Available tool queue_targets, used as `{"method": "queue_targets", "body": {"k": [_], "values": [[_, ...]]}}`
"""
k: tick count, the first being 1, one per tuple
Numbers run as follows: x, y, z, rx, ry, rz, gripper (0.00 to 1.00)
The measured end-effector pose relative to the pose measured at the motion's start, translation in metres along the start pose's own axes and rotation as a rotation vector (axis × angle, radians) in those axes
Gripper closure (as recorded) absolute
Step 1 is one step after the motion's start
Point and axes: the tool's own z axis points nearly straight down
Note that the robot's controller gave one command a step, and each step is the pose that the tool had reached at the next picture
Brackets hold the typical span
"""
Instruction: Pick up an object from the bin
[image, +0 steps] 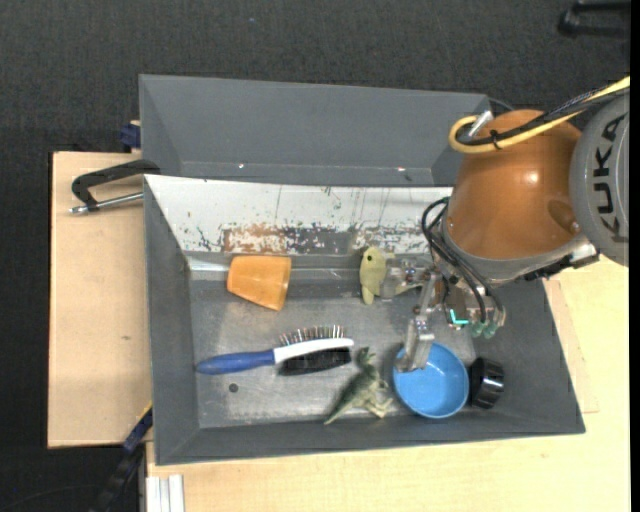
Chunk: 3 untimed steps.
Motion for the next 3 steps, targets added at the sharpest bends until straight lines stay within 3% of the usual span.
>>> {"method": "queue_targets", "body": {"k": [1, 2, 3], "values": [[-0.027, -0.011, 0.130, 0.000, -0.001, -0.215, 0.00], [-0.012, 0.012, 0.149, 0.002, -0.012, -0.103, 0.00], [-0.010, 0.012, 0.148, 0.001, -0.007, -0.104, 1.00]]}}
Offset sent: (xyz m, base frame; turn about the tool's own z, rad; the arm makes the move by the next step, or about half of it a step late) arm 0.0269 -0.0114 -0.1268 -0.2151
